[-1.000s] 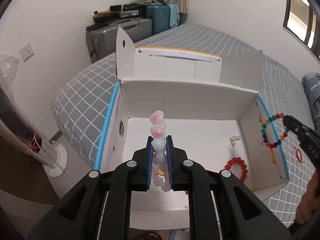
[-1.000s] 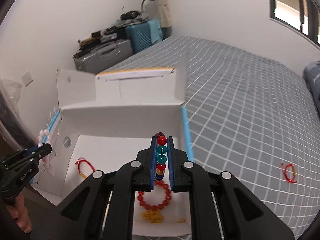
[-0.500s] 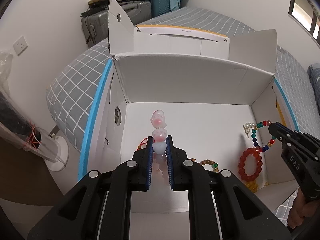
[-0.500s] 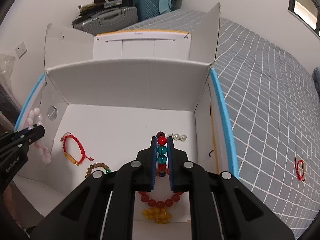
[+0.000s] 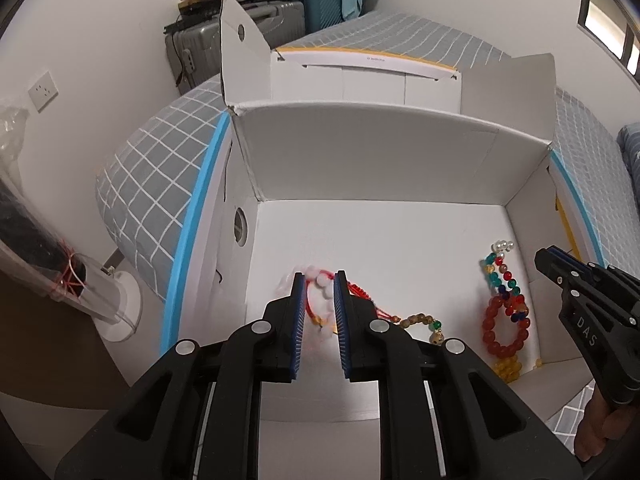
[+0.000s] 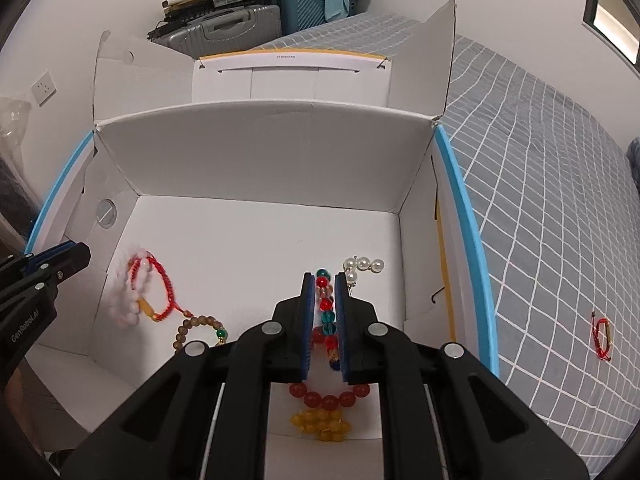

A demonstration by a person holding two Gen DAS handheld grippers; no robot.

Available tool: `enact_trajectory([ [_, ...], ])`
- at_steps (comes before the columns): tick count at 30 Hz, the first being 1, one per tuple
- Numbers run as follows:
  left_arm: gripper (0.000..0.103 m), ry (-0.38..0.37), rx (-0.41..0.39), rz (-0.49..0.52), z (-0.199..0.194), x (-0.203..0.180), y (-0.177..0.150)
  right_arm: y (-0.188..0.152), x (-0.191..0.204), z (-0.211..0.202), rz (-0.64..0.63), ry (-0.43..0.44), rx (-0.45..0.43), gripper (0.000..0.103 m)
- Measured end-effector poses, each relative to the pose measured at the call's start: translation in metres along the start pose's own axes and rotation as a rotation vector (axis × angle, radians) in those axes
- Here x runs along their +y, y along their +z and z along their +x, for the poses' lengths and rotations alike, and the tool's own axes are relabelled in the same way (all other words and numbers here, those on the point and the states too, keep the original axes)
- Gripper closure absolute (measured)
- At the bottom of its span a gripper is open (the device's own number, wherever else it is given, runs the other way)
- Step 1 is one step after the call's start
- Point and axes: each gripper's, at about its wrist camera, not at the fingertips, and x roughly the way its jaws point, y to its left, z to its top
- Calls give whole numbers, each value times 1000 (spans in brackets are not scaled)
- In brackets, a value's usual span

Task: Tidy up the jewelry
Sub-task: 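Open both tools and withdraw them toward the red cord bracelet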

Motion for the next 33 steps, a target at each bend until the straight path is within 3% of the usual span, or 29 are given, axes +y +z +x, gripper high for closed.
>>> enact_trajectory([
  [2,71,1,-15,-8,-5,0,1,1,-2,-6,6,1,-13,89],
  [4,68,3,-29,-9,-10,-2,2,1,-6,-16,16,7,-31,73],
  [7,52,-2,-58,-12,-20,-6,3,2,-13,-30,31,2,-63,57],
  [16,23,-47,-123,-11,-45,-37,11,1,-61,-76,108,-54,-166,16],
  [18,16,-67,-137,-4,-50,-50,13,0,-74,-84,123,-72,-177,11],
  [23,7,-98,-156,28,-57,-80,15,-5,-118,-99,165,-123,-186,8],
  [33,6,-178,-177,119,-68,-159,23,-29,-208,-111,258,-206,-159,8],
])
